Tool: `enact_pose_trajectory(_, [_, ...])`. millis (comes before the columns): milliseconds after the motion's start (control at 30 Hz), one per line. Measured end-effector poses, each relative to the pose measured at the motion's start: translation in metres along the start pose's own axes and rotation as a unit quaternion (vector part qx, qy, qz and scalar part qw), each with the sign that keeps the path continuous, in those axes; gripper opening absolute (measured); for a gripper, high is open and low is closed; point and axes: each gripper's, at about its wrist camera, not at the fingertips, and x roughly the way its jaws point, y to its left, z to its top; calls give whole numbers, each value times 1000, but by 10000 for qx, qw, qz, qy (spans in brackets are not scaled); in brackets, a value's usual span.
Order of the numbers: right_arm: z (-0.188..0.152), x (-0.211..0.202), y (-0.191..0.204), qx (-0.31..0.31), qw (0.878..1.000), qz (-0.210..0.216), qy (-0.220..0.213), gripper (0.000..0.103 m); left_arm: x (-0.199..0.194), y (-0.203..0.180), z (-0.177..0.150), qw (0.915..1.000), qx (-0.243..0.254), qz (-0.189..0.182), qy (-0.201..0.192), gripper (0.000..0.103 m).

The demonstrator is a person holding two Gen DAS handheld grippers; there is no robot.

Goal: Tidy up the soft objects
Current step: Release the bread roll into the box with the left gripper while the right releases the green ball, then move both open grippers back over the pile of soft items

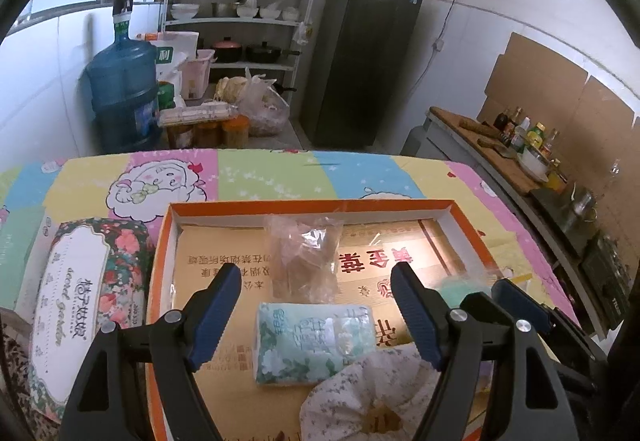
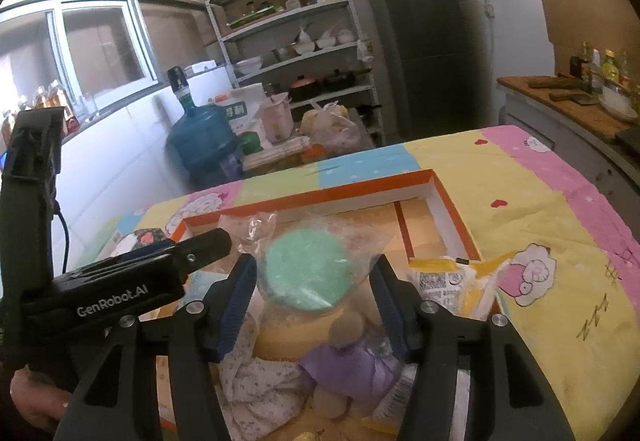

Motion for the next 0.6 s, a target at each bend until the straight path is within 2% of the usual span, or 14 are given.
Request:
enact_pose_trajectory(400, [-3,-27,1,101,9997,-43,-227,64,-30,-2,-7,9995,69,-50,-310,79])
enact_pose_trajectory(600, [-7,-37,7,140,9994,-19,-308,64,-50,3,-17,9966,132,-230,-777,79])
